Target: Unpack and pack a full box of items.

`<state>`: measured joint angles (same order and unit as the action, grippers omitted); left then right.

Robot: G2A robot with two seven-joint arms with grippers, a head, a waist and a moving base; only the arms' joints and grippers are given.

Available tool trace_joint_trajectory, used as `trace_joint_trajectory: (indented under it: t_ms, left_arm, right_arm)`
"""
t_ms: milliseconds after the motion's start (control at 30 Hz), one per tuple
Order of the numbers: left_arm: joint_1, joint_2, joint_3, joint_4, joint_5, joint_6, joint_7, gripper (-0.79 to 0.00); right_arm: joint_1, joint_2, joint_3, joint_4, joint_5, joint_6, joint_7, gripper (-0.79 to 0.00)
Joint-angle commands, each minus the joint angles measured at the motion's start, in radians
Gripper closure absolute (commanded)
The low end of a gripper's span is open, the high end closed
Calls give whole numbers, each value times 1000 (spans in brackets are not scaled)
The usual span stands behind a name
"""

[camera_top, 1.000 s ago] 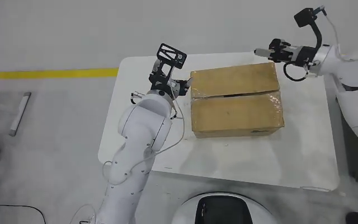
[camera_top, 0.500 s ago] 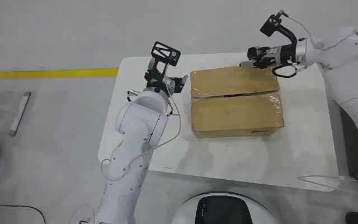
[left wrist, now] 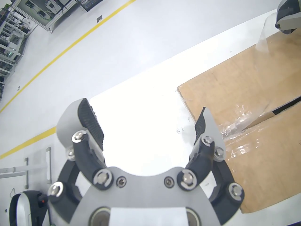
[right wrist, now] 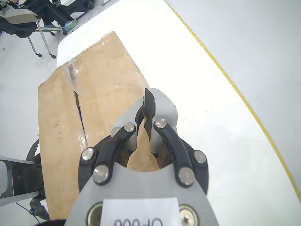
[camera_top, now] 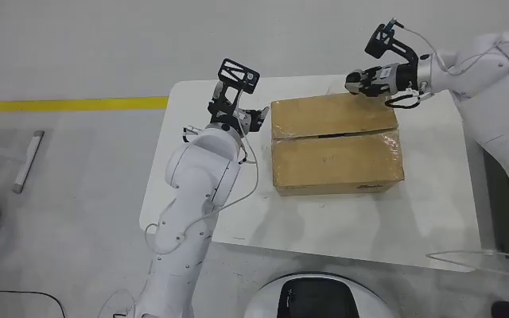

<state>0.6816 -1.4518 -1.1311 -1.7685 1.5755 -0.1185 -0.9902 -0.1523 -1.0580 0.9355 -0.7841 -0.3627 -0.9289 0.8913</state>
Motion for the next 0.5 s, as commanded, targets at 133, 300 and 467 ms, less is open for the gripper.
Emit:
trace_joint_trajectory:
  t_ms: [133,300,467]
  left_arm:
    - [-6,-4,6,5,-11,-7,5,-785]
    - [-9,-8,17,12,-24,-16,11,-785]
    - [-17,-11,28,23,-37,-28,13,-785]
  right_arm:
    - [-68,47,70,-123,-95,-58,-74,0]
    - [-210,103,172,-318,-211,-83,-127,0]
    - [-417,155,311,-526,-240,-62,-197,0]
